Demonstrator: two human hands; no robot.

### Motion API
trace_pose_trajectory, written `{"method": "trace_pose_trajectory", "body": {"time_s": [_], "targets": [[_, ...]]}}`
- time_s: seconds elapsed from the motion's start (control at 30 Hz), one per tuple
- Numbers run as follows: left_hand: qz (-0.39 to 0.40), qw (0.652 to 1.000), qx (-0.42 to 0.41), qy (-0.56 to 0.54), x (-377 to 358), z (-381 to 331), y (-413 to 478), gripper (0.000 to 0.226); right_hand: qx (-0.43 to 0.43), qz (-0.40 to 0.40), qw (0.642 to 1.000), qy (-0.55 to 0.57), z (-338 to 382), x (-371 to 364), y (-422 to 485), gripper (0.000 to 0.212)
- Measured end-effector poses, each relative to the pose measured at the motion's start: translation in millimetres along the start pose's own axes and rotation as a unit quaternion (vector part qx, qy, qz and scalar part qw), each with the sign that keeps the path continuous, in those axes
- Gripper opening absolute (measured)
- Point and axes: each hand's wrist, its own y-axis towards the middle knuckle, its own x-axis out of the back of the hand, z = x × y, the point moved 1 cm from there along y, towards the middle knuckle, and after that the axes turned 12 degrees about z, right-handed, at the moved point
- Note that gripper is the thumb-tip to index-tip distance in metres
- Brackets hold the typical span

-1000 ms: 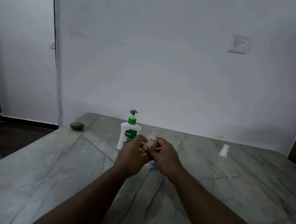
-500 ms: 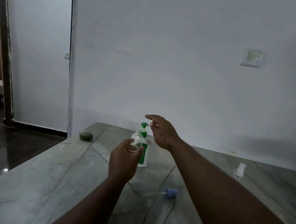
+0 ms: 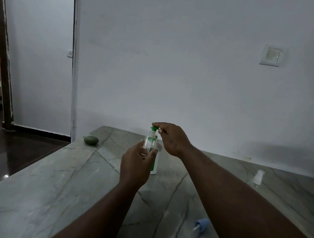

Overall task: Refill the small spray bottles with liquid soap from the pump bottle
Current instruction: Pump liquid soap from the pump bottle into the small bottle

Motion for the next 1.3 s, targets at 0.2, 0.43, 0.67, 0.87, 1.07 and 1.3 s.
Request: {"method": "trace_pose_trajectory", "body": {"time_s": [0.2,0.43,0.67,0.87,1.07,1.3], "targets": [[-0.002,1.000,-0.001,-0.005,-3,0,1,0.027,0.011,-0.015,1.000,0.017,-1,-6,-6,0.043],[0.000,1.000,-0.003,-0.009,-5,2,3,0.027,0.022,-0.048,0.997,0.064,-6,-17,-12,0.044],[0.003,1.000,-0.010,-0.005,-5,3,2,0.025,0.026,-0.058,0.995,0.079,-6,-22,-13,0.044],[-0.005,1.000,-0.011,0.000,-8,5,1,0.024,0.021,-0.055,0.995,0.080,-7,-24,-16,0.044],[-0.011,1.000,-0.006,-0.002,-8,5,-1,0.020,0.014,-0.035,0.997,0.064,-7,-22,-19,0.047],[-0.020,1.000,-0.011,0.005,-8,6,0,0.022,0.023,-0.014,0.998,0.060,-7,-9,-17,0.047]]}}
